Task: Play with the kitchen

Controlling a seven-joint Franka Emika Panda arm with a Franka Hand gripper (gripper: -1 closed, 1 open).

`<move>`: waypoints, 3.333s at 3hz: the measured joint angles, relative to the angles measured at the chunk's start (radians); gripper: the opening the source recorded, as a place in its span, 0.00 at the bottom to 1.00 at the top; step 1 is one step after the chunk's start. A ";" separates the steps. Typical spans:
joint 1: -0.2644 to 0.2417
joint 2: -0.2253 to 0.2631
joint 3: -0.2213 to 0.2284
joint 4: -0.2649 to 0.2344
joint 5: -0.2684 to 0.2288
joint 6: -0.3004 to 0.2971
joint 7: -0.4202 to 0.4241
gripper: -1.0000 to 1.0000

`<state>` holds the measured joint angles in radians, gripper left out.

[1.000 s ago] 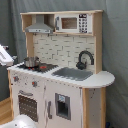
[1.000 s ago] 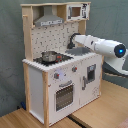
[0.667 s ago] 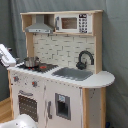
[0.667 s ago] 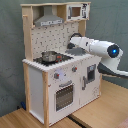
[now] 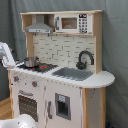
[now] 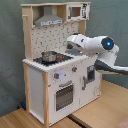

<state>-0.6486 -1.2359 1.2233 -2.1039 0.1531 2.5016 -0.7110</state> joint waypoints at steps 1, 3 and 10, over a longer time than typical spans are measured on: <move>-0.020 0.035 0.013 0.047 0.016 -0.064 0.055 1.00; -0.103 0.131 0.021 0.162 0.089 -0.185 0.127 1.00; -0.451 0.456 0.289 0.560 0.219 -0.484 0.199 1.00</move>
<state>-1.1001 -0.7796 1.5127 -1.5435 0.3719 2.0176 -0.5119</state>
